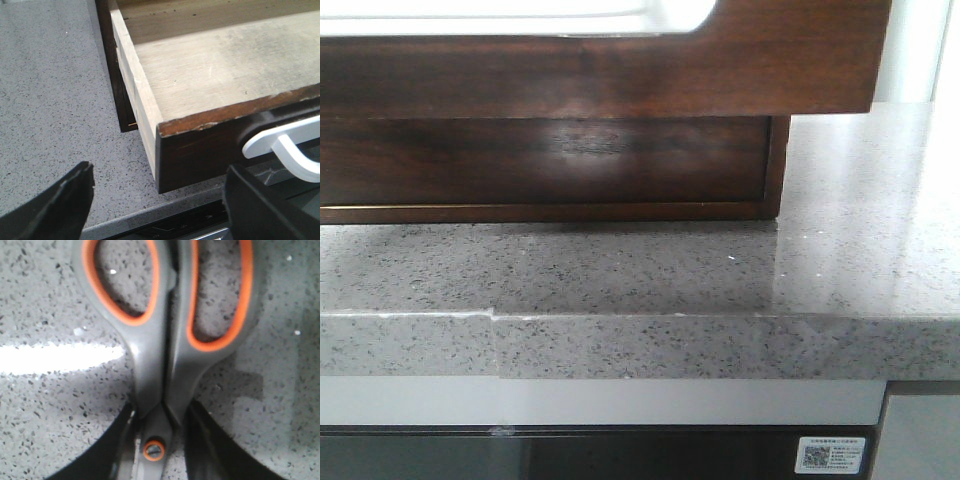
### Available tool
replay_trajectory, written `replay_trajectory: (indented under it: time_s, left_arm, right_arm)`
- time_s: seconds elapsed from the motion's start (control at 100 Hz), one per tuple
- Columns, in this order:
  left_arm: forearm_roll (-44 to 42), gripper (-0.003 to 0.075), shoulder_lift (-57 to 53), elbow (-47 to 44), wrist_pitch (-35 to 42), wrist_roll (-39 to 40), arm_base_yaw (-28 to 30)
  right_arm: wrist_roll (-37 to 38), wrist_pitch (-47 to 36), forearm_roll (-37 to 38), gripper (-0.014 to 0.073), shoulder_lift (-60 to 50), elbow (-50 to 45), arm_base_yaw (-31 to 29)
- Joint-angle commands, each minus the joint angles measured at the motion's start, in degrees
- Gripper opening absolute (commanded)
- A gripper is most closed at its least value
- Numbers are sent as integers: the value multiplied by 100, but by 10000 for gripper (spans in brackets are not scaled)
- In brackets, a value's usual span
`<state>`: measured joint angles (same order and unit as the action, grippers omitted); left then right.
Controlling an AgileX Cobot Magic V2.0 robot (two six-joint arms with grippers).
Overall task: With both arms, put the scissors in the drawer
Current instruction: 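Lower the right gripper onto the grey-orange scissors and grasp them, then lift the scissors with the right gripper and carry them over the drawer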
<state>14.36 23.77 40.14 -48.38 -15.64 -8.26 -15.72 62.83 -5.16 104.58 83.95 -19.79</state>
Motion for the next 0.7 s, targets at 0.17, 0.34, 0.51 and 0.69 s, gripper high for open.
replay_trajectory:
  time_s: [0.17, 0.34, 0.51, 0.69]
  left_arm:
    - [102, 511, 52, 149, 434, 69, -36]
    - [102, 511, 52, 149, 434, 69, -36]
    - [102, 511, 52, 149, 434, 69, -36]
    - [102, 511, 52, 149, 434, 69, -36]
  right_arm:
    - [-100, 87, 3, 74, -244, 168, 2]
    - [-100, 87, 3, 71, -421, 183, 2]
    - [-117, 58, 3, 71, -968, 232, 95]
    - [-181, 52, 3, 71, -1700, 482, 392]
